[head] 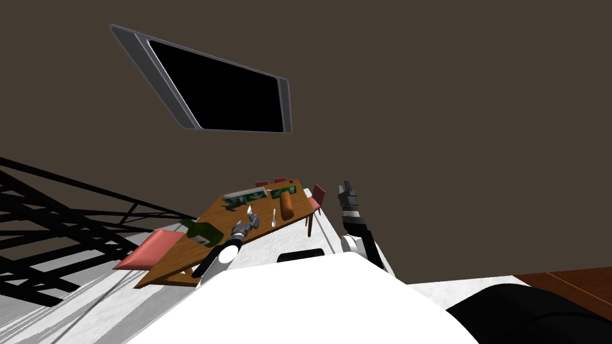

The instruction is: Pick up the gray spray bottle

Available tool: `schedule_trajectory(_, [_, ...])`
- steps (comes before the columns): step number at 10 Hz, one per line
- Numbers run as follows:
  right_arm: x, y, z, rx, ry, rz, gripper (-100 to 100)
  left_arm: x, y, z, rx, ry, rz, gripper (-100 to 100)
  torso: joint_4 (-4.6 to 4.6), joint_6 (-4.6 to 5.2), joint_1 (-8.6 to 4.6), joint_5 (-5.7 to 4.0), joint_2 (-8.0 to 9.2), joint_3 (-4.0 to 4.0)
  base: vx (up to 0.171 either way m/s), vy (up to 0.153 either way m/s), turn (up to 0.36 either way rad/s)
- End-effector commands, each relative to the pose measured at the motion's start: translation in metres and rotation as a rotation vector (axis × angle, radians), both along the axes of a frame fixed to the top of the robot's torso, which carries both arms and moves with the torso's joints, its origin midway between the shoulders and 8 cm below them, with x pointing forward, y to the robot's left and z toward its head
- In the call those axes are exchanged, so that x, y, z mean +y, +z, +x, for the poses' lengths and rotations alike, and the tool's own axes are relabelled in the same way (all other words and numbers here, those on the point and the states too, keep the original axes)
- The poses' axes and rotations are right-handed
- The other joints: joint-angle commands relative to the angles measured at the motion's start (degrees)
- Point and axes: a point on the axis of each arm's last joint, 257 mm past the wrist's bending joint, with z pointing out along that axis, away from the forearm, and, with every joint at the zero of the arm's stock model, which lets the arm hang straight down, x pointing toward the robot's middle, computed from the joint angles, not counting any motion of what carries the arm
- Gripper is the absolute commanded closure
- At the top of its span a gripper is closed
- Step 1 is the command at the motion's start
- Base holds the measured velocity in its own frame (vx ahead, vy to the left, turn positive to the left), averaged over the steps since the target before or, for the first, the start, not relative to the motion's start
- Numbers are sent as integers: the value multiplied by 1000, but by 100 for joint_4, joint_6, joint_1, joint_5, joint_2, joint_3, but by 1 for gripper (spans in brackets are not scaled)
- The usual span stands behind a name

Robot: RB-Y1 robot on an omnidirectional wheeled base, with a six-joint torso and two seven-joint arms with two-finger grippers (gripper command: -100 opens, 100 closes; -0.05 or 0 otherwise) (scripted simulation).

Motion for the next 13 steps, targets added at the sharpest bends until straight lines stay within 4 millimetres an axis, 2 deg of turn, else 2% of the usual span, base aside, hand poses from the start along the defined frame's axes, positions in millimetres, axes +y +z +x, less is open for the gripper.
schedule_trajectory(1, [0, 0, 0, 0, 0, 0, 0, -3, -9, 0, 2, 20, -70, -100, 0, 0, 0, 0, 0, 0, 88, -3, 67])
schedule_trajectory(3, [0, 0, 0, 0, 0, 0, 0, -12, -21, -2, 1, 50, -165, -100, 0, 0, 8, 2, 4, 2, 69, 7, 80])
schedule_trajectory(4, [0, 0, 0, 0, 0, 0, 0, -10, -16, -2, 1, 39, -129, -100, 1, -1, 9, 2, 7, 4, 31, 1, 20])
schedule_trajectory(5, [0, 0, 0, 0, 0, 0, 0, -10, -17, -2, 1, 41, -137, 0, 3, 1, 8, 1, 18, 10, 6, 0, -4])
schedule_trajectory(6, [0, 0, 0, 0, 0, 0, 0, -26, -21, 11, 5, 13, -141, -100, 6, 0, 8, 1, 28, 16, 5, 14, 231])
schedule_trajectory(7, [0, 0, 0, 0, 0, 0, 0, -41, -25, 22, 8, -11, -153, -100, 6, -3, 12, 2, 29, 16, 3, 23, 341])
schedule_trajectory(8, [0, 0, 0, 0, 0, 0, 0, -42, -23, 25, 8, -17, -144, -100, 6, -2, 14, 3, 29, 16, 5, 13, 149])
schedule_trajectory(10, [0, 0, 0, 0, 0, 0, 0, -76, -27, 51, 11, -76, -159, -100, 6, -2, 14, 3, 29, 16, 7, 19, 304])
schedule_trajectory(11, [0, 0, 0, 0, 0, 0, 0, -76, -27, 51, 13, -81, -148, -100, 6, -2, 14, 3, 28, 16, 8, 8, 81])
schedule_trajectory(12, [0, 0, 0, 0, 0, 0, 0, -94, -28, 64, 15, -114, -149, -100, 6, 2, 13, 3, 30, 17, 5, 18, 198])
schedule_trajectory(13, [0, 0, 0, 0, 0, 0, 0, -94, -28, 64, 15, -114, -149, -100, 6, -2, 14, 2, 31, 18, 4, 10, 123])
